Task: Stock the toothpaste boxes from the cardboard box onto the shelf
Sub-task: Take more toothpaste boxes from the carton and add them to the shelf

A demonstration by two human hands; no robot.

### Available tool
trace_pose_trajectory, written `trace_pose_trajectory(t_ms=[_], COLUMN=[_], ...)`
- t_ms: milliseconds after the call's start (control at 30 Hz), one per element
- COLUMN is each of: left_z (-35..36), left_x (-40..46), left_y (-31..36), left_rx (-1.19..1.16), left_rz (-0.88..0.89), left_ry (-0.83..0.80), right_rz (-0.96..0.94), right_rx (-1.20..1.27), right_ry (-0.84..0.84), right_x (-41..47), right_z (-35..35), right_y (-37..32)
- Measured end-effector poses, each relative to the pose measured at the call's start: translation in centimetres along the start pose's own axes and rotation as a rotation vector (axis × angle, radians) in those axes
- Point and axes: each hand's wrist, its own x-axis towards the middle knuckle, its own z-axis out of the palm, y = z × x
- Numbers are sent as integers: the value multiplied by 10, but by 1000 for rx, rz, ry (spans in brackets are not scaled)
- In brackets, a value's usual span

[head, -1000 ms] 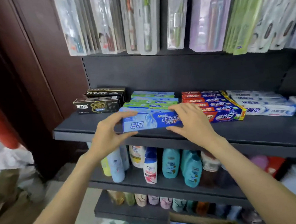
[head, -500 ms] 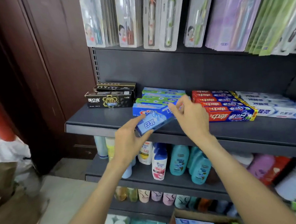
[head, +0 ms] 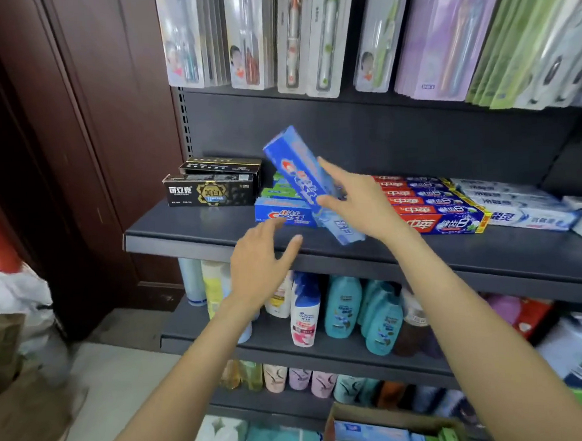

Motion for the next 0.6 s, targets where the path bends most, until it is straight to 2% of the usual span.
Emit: trace_pose_trajectory(t_ms=[33, 100, 233, 300, 367, 500, 600], left_z=[-1, -3, -2, -3, -4, -2, 3], left_x=[1, 0, -5, -5, -4, -7, -24], left_y=[-12, -35, -54, -54, -54, -51, -33], left_rx=[113, 267, 414, 423, 397, 366, 220], left_rz=[-5, -28, 41, 55, 47, 55, 71], left_ry=[11, -8, -18, -29, -45, -12, 73], right_rz=[-60, -125, -151, -159, -157, -196, -211], right_rx=[-233, -455, -454, -539, -533, -336, -236], right_ry=[-34, -72, -193, -248, -158, 225, 360], right_x=[4, 12, 26, 28, 22, -12, -66], right_z=[-2, 1, 31, 50, 63, 67, 64], right_y=[0, -2, 7, 19, 32, 48, 55])
